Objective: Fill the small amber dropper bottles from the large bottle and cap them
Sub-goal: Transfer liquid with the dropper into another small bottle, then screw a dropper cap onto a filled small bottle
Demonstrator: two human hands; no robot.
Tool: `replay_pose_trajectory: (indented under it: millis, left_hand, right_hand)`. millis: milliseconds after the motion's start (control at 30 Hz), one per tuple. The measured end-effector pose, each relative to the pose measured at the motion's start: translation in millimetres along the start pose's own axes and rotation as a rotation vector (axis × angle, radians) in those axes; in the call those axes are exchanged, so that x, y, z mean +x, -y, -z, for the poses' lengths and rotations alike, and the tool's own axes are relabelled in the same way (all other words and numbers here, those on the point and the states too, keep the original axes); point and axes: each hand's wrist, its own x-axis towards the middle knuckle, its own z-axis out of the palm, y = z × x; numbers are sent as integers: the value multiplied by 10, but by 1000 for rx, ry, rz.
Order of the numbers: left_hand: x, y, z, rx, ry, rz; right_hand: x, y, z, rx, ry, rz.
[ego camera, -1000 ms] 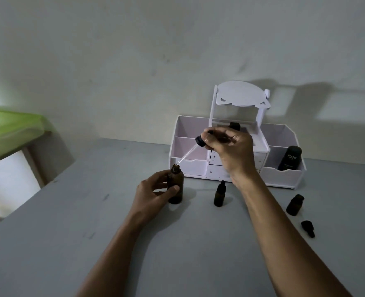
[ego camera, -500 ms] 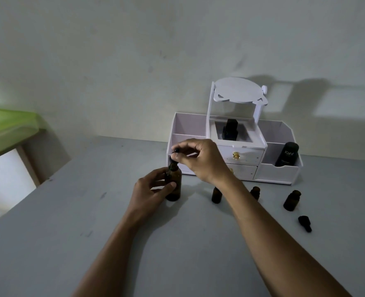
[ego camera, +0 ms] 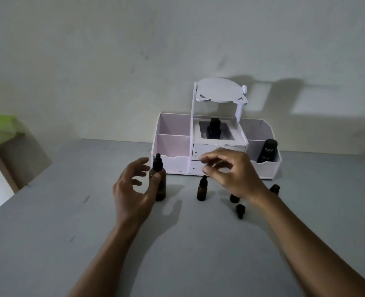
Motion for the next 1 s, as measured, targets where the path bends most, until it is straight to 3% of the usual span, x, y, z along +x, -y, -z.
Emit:
replay_pose_trajectory:
  millis: [100,267,433,567,667,867,1000]
  left_hand:
    - [-167,-203,-155,-74,26,-73]
    - [-408,-411,-500,-124,269,-61]
    - [-525,-502,-826,-55,584,66]
    - [-613,-474,-1090,-39,666,183]
    - [-643,-444,-1240,-16,669,233]
    - [-592,-413,-1464,-12,582,270]
    - [-568,-440,-1592,-12,558,281]
  right_hand:
    - [-283,-173,305,-141,65,-28]
    - [-696,-426,513,-360,228,-128]
    - [-875,-514,483,-573,401,-256]
    - [-892,-518,495,-593,413,-236]
    - [-863,-528,618,-475,302,-210]
    - [-585,-395,674,69,-298,-230]
    - [-432,-465,613,120,-370,-276]
